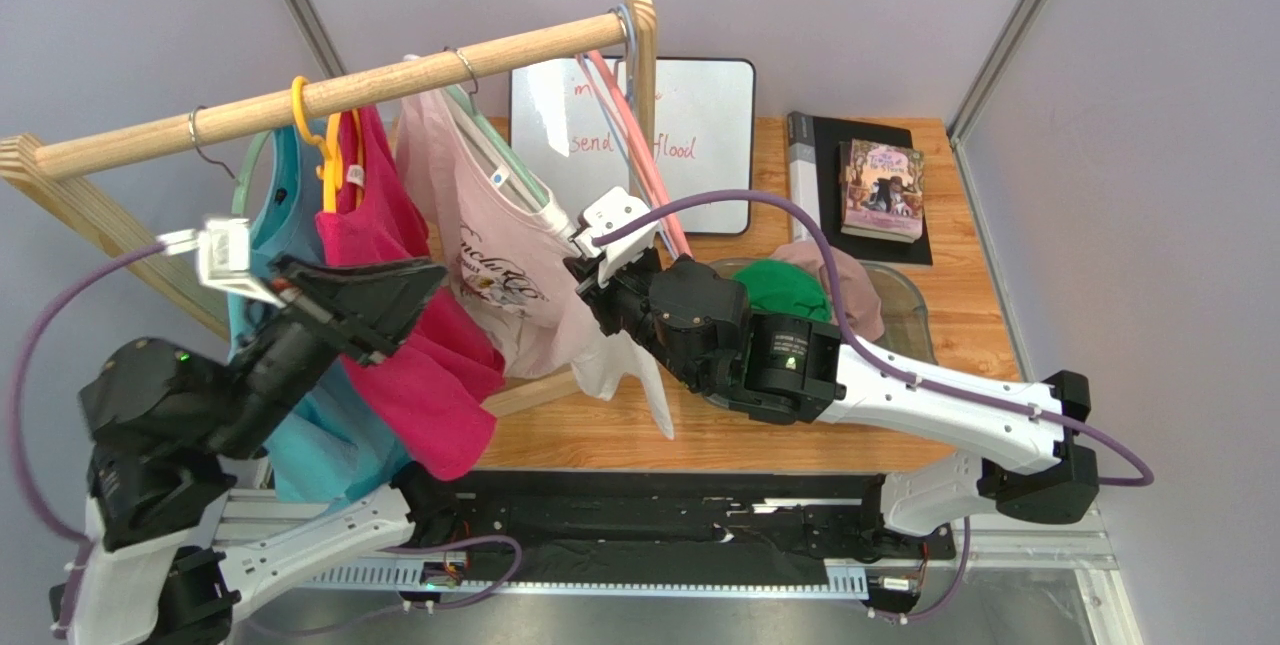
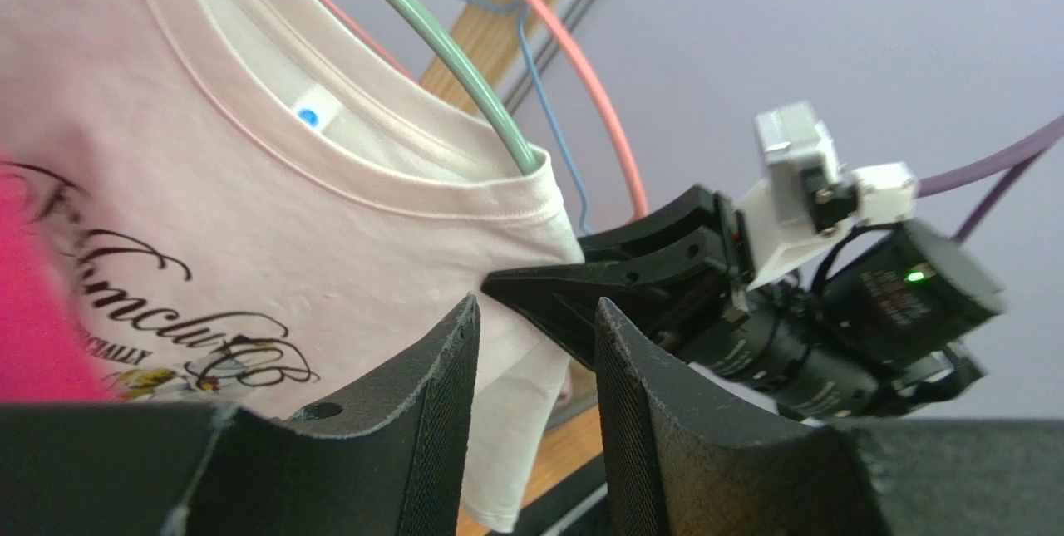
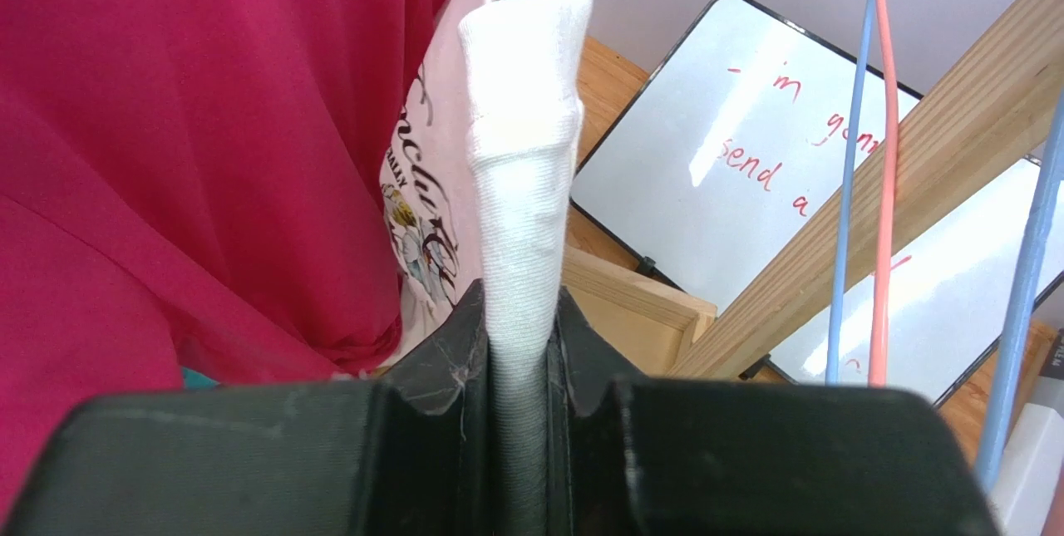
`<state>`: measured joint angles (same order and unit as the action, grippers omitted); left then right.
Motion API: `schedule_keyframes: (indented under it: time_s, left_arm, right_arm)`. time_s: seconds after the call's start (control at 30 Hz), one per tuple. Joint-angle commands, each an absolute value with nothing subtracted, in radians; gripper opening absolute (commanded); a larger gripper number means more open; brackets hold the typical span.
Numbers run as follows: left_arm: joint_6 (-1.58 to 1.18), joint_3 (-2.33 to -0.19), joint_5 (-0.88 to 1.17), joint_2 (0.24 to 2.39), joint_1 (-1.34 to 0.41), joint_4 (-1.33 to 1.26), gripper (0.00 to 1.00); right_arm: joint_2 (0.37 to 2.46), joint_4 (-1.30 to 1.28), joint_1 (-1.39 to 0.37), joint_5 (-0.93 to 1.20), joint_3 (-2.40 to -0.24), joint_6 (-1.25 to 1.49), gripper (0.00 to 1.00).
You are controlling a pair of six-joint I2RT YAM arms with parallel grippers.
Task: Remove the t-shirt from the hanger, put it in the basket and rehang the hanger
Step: Grab a hanger with a tshirt on it with the right arm
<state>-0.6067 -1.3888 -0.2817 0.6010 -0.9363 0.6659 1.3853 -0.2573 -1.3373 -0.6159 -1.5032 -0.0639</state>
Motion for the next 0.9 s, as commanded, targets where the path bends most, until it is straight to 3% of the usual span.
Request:
schedule_keyframes:
  time_s: [0.0, 0.57, 0.87]
  left_arm:
    - [-0.653, -1.39, -0.402, 0.552, -0.94, 0.666, 0.45]
    - [-0.666, -1.385, -0.39, 0.595, -0.94, 0.661, 0.46]
    - [-0.666, -1.45, -0.279, 0.705, -0.94, 0.673, 0.56]
  right_arm:
    - [1.324, -0.219, -1.328, -0.604, -1.539, -0.078, 0.0]
    - [1.161, -0.207, -1.335, -0.494, -1.58, -0.063, 0.0]
    - [0.956, -0.218, -1.39, -0.42, -1.238, 0.038, 0.0]
